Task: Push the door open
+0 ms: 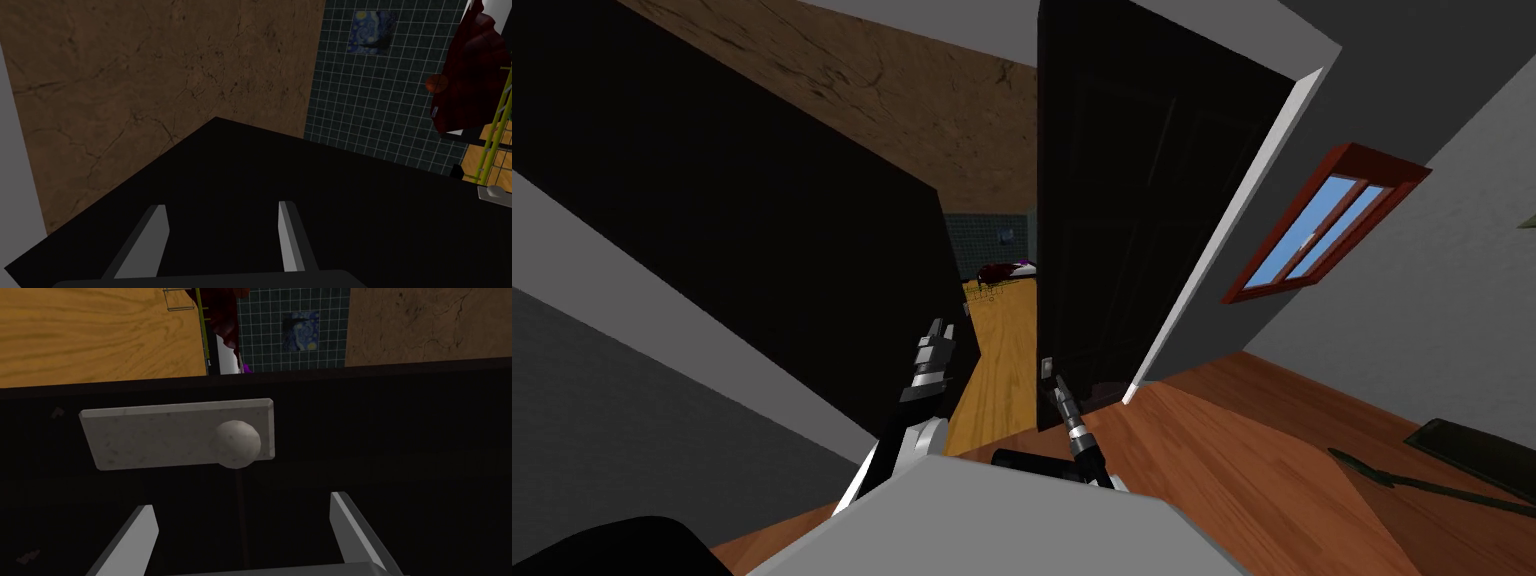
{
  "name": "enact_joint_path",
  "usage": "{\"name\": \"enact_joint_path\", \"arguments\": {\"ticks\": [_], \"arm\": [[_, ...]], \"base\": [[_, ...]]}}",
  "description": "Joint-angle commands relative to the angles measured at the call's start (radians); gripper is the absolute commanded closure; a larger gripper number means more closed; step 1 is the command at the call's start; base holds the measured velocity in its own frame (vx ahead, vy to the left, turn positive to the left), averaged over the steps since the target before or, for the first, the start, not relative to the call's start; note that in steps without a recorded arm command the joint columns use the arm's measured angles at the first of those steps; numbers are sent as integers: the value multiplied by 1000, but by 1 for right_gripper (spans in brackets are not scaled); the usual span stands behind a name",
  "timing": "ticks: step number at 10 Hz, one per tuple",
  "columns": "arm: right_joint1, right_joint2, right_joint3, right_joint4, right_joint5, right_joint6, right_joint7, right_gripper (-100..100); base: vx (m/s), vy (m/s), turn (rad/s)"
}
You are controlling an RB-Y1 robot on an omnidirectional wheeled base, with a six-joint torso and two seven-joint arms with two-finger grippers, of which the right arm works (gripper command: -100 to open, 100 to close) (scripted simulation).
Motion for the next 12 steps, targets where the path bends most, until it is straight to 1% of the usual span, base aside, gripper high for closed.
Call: {"name": "enact_joint_path", "arguments": {"ticks": [1,4,5,6,11,12], "arm": [[-6,3,-5,10,-2,-3,2,-100],[-16,16,-13,28,-5,-9,5,-100],[-14,13,-12,23,-4,-8,4,-100],[-14,13,-12,23,-4,-8,4,100],[-14,13,-12,23,-4,-8,4,100],[-16,9,-24,29,-9,-4,8,100]], "base": [[197,79,30],[198,69,27],[68,23,-10],[-13,-2,7],[-11,-4,2],[89,62,-28]]}}
